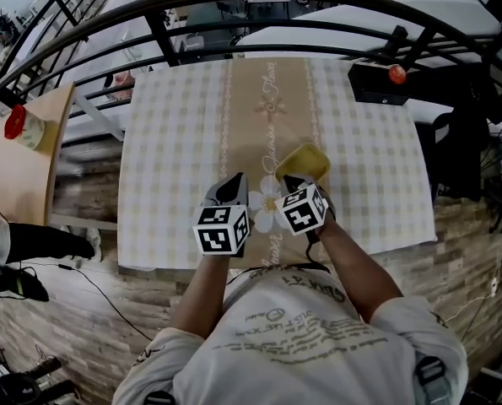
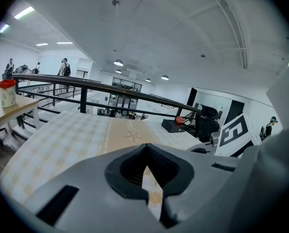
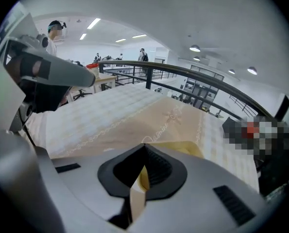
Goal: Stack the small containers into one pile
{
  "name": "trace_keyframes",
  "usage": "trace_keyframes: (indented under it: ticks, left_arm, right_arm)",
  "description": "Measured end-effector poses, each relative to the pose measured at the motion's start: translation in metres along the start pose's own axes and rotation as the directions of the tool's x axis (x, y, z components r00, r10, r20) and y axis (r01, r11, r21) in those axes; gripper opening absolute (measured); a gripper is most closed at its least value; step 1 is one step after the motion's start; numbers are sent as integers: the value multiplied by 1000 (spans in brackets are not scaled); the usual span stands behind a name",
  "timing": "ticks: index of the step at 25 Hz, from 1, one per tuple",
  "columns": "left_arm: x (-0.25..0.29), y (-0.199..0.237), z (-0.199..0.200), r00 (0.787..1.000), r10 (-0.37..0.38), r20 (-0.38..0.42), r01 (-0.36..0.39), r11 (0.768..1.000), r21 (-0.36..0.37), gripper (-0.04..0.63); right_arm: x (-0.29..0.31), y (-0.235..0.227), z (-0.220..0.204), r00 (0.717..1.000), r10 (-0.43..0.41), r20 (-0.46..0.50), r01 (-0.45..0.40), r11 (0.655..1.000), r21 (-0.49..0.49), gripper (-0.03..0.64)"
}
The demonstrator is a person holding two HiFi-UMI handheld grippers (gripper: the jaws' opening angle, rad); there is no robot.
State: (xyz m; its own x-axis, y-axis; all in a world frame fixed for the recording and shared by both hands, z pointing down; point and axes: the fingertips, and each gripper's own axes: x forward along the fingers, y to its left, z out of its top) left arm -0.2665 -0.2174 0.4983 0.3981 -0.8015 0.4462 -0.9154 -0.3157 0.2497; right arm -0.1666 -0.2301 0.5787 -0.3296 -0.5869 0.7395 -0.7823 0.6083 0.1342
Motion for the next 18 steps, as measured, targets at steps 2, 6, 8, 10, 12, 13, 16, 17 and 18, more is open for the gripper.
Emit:
trace_keyframes:
  ticks: [2, 6, 8, 10, 12, 13, 16, 17, 18]
  left_arm:
    - [-2, -6, 6, 1000, -13, 11, 13, 1000, 12, 5]
    - [-4, -17, 23, 999, -38, 39, 36, 999, 37, 5]
    - [-5, -22, 30, 997, -47, 52, 45, 998, 42, 5]
    - [-5, -27, 39, 996, -56, 69, 53, 998, 45, 5]
    - [-5, -31, 50, 994, -64, 87, 60, 997, 57, 5]
    - [-5, -33, 54, 993, -68, 96, 62, 996, 63, 5]
    - [-11, -41, 66, 989, -80, 121, 71, 994, 79, 5]
    - [-12, -44, 70, 988, -86, 129, 75, 993, 85, 5]
    - [-14, -47, 75, 986, -93, 136, 81, 992, 92, 5]
  right_arm:
    - [-12, -4, 6, 1000, 4, 31, -5, 999, 46, 3]
    - [-38, -18, 27, 991, -38, 125, 25, 994, 106, 3]
    - [-51, -25, 38, 980, -58, 190, 32, 991, 133, 2]
    - [-64, -34, 48, 959, -79, 271, 33, 985, 170, 2]
    - [-77, -44, 55, 929, -118, 351, 45, 977, 210, 2]
    - [-85, -49, 58, 912, -141, 386, 54, 972, 227, 2]
    - [-110, -60, 66, 858, -204, 471, 88, 962, 257, 2]
    - [-120, -62, 71, 839, -220, 498, 98, 961, 260, 2]
    - [-131, -64, 77, 818, -233, 526, 105, 960, 261, 2]
